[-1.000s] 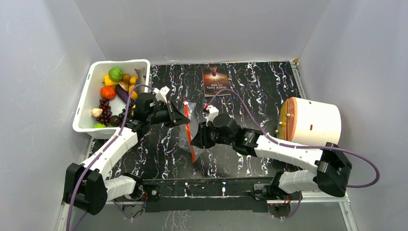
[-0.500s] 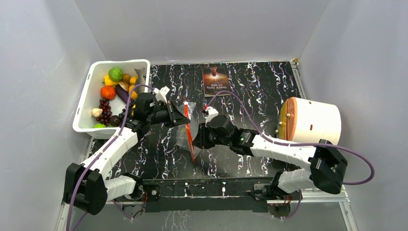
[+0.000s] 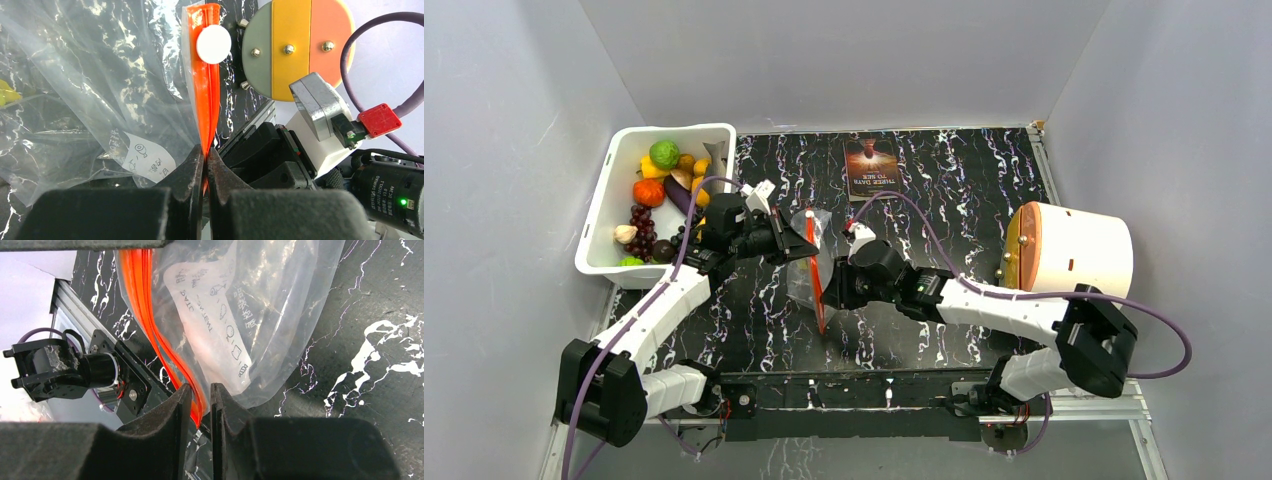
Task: Place the food in the zip-top bag and seal the zipper
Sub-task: Open the zipper of the food storage bag.
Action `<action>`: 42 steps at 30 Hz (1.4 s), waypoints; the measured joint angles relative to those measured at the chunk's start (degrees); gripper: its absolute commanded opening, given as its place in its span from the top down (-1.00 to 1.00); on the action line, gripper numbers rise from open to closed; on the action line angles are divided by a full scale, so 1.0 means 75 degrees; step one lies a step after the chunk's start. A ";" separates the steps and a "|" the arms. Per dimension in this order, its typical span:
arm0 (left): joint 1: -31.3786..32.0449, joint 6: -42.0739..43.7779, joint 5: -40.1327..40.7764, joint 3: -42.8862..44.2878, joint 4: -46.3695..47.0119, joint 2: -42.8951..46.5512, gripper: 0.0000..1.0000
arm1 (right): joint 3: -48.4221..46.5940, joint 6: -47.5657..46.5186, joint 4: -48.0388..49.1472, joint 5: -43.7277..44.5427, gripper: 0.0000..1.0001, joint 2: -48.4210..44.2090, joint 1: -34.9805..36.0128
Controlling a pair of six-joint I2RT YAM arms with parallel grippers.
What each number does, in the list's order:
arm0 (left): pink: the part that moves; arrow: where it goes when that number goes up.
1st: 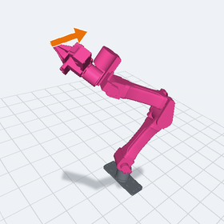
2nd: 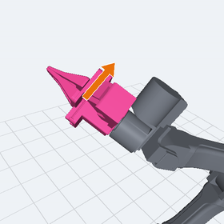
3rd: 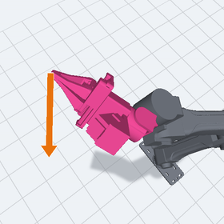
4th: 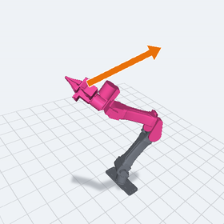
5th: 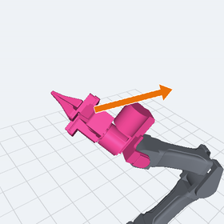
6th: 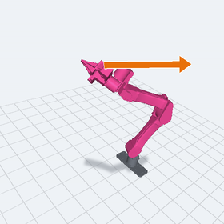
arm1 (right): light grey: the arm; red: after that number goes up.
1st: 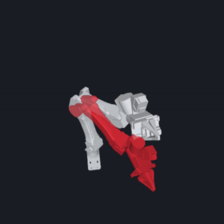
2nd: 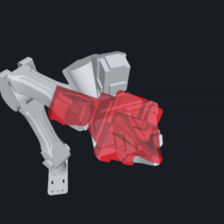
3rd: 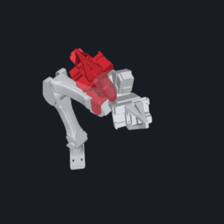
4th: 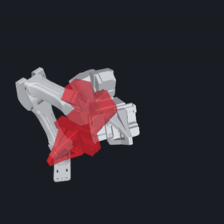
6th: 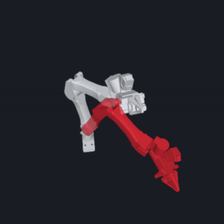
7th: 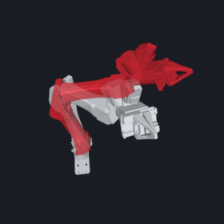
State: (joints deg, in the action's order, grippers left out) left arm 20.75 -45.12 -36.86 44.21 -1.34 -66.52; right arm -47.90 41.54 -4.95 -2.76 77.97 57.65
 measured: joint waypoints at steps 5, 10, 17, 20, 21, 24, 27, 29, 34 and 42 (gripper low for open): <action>0.0000 -0.0085 0.0070 -0.0029 0.0006 0.0070 0.99 | 0.0000 0.0117 0.0105 0.0029 0.61 0.0111 0.0000; 0.0000 -0.0163 0.0149 -0.0032 0.0009 0.0087 0.99 | -0.0023 0.0201 0.0131 0.0146 0.59 0.0149 0.0003; 0.0000 -0.0262 0.0233 -0.0061 0.0020 0.0099 0.99 | -0.0169 0.0265 0.0306 0.0289 0.57 0.0411 0.0012; 0.0000 -0.0291 0.0248 -0.0105 0.0067 0.0119 0.98 | -0.0219 0.0277 0.0358 0.0294 0.57 0.0525 0.0012; 0.0000 -0.0309 0.0254 -0.0122 0.0067 0.0140 0.98 | -0.0239 0.0277 0.0356 0.0294 0.58 0.0551 0.0012; 0.0000 -0.0353 0.0259 -0.0146 0.0070 0.0201 0.97 | -0.0300 0.0268 0.0434 0.0318 0.72 0.0603 0.0015; 0.0000 -0.0399 0.0259 -0.0152 0.0122 0.0245 0.96 | -0.0326 0.0221 0.0548 0.0323 0.98 0.0615 0.0015; 0.0000 -0.0434 0.0259 -0.0152 0.0131 0.0262 0.88 | -0.0329 0.0189 0.0621 0.0312 1.00 0.0615 0.0015; 0.0000 -0.0332 0.0259 -0.0140 0.0035 0.0312 0.11 | -0.0329 0.0108 0.0650 0.0353 1.00 0.0603 0.0020; 0.0000 0.0472 0.0545 0.0423 -0.0976 0.0469 -0.27 | -0.0329 0.0061 0.0527 0.0804 1.00 -0.0023 0.0012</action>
State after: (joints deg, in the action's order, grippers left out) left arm 20.75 -41.58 -32.77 47.37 -8.67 -63.00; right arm -50.37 42.00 -0.99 3.27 77.80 57.74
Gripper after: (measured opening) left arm 0.631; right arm 0.010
